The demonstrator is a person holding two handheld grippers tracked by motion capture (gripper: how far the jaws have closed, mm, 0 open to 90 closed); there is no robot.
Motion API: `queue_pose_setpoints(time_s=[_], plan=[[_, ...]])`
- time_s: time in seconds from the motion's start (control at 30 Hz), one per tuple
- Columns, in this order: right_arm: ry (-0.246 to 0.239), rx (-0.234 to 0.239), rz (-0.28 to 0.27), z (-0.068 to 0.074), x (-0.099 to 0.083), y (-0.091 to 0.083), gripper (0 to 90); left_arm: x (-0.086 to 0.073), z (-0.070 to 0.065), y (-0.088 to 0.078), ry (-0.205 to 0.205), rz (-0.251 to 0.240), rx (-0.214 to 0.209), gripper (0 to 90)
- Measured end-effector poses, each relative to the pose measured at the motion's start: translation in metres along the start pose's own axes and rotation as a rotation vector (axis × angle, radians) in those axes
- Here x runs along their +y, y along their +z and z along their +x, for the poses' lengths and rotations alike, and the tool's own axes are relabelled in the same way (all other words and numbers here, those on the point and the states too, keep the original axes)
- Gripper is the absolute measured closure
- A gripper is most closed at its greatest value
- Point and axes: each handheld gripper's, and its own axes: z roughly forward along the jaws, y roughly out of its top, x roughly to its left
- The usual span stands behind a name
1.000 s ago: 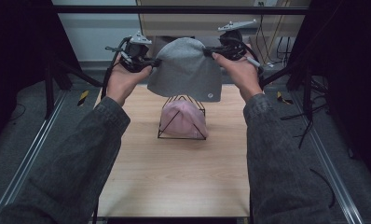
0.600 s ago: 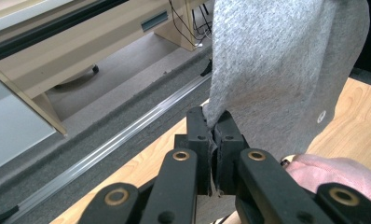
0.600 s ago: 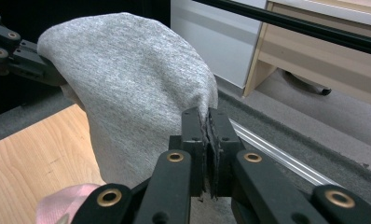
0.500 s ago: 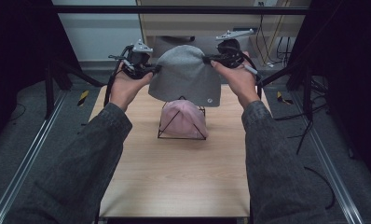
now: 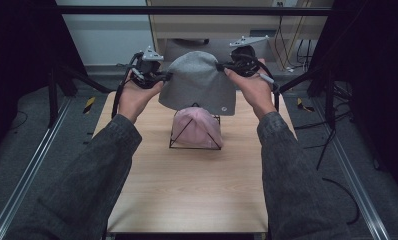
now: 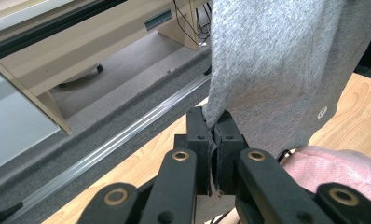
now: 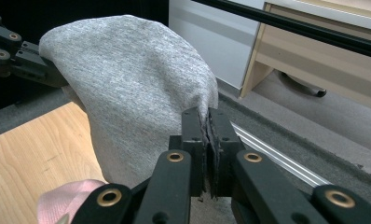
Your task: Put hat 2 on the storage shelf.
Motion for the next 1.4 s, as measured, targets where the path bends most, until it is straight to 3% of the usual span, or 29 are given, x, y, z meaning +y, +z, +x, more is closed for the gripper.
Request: queue_pose_setpoints(time_s=[0.2, 0.7, 0.83, 1.4], plan=[[0.002, 0.007, 0.006, 0.000, -0.005, 0.003, 87.2, -0.004, 0.002, 0.005, -0.004, -0.023, -0.012, 86.9], [0.015, 0.024, 0.039, 0.004, -0.030, 0.014, 87.2, -0.028, -0.002, 0.018, -0.026, 0.018, -0.027, 86.9], [0.021, 0.025, 0.048, 0.007, -0.038, 0.016, 87.1, -0.035, -0.005, 0.020, -0.008, 0.041, -0.028, 86.9], [0.026, 0.018, 0.088, 0.013, -0.067, 0.020, 87.1, -0.058, -0.019, 0.031, -0.013, 0.068, -0.049, 86.8]])
